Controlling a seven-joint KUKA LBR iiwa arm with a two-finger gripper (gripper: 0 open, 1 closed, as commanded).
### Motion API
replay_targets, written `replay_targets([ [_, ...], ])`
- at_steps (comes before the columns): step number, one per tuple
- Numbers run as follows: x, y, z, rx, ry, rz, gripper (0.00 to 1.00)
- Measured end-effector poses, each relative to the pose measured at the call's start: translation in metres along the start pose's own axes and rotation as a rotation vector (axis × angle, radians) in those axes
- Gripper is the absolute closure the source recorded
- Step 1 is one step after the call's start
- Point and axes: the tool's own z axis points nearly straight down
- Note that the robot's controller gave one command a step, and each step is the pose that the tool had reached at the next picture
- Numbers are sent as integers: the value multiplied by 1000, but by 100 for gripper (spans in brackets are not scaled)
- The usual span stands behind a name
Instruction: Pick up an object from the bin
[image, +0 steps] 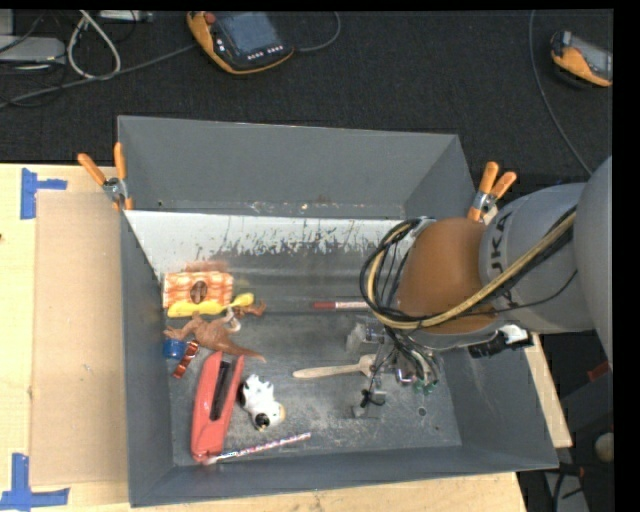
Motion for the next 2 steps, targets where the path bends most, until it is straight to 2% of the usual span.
replay_targets([
  [1,-5,13,-2,-2,12,-139,100],
  [2,-5,13,-2,-2,12,-139,100],
])
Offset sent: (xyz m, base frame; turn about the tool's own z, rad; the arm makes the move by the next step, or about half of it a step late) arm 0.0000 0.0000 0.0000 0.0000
